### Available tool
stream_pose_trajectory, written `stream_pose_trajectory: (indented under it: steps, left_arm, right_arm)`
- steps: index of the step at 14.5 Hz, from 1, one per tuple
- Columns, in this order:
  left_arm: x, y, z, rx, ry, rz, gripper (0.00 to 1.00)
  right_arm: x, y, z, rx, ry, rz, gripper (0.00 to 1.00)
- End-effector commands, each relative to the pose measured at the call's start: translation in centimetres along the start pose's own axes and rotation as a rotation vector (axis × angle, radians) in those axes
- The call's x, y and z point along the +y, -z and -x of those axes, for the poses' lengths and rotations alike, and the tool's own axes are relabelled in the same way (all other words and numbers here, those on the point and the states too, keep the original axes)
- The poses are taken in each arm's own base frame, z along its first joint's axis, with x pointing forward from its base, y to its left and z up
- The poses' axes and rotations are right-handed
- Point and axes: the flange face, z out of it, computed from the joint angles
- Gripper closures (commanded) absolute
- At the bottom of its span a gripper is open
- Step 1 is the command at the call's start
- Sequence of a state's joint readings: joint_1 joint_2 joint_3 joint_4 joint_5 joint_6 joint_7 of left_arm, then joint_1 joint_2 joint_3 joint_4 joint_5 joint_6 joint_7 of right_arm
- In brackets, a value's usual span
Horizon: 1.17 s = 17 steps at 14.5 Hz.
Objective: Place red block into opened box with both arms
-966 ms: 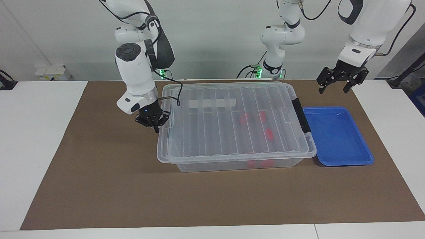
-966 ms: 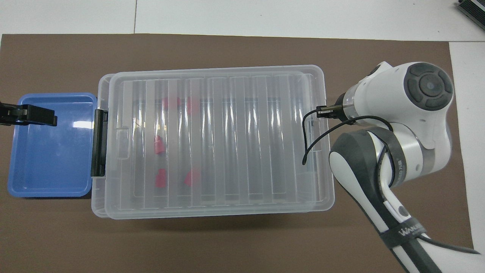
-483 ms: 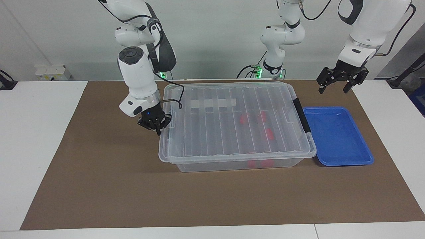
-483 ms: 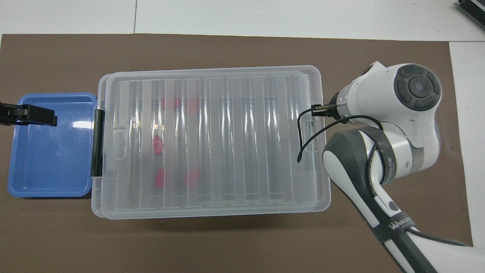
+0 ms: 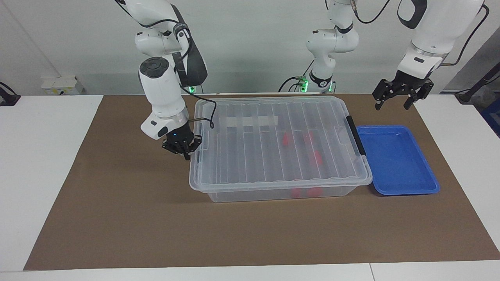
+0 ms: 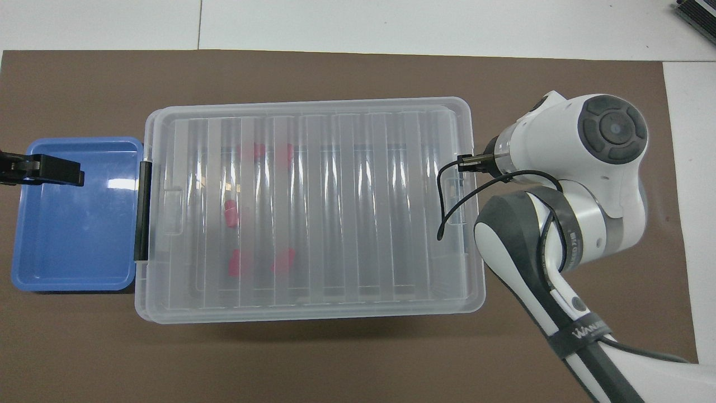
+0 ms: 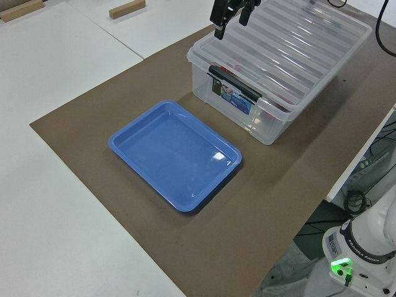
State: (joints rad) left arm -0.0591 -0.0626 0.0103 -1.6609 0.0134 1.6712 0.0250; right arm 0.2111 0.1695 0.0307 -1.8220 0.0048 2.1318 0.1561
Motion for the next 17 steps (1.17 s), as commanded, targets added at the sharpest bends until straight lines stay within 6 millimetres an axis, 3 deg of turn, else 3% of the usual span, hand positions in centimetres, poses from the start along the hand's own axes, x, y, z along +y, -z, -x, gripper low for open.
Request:
stream_pose_trajectory:
  steps: [1,3,7,8,10,11,14,17]
  left_arm:
    - [-0.1,0.3,0.7,-0.008,0.014,0.015,0.0]
    - [-0.1,0.3,0.7,-0.008,0.015,0.015,0.0]
    - [-0.1,0.3,0.7,-0.008,0.015,0.015,0.0]
    - [-0.1,0.3,0.7,-0.008,0.014,0.015,0.0]
    - [-0.1,0.3,0.6,-0.007,0.015,0.015,0.0]
    - [-0.1,0.3,0.7,-0.008,0.015,0.015,0.0]
    - [-0.1,0.3,0.6,-0.007,0.014,0.015,0.0]
    - [-0.1,0.3,0.7,-0.008,0.015,0.015,0.0]
  right_arm:
    - [1.3,0.8,-0.5,-0.018,0.034,0.004,1.0]
    - [1.5,1.8,-0.4,-0.024,0.035,0.01,1.0]
    - [4.4,9.8,-1.7,-0.035,-0.004,0.039,1.0]
    - [5.2,11.8,-1.8,-0.044,-0.018,0.042,0.83]
    - [7.2,14.4,-1.3,-0.045,-0.055,0.047,0.07]
    - [8.4,15.7,-0.7,-0.035,-0.078,0.051,0.0]
    - [11.7,19.2,1.9,-0.03,-0.164,0.06,0.0]
    - [11.8,19.5,4.0,-0.044,-0.271,0.066,0.0]
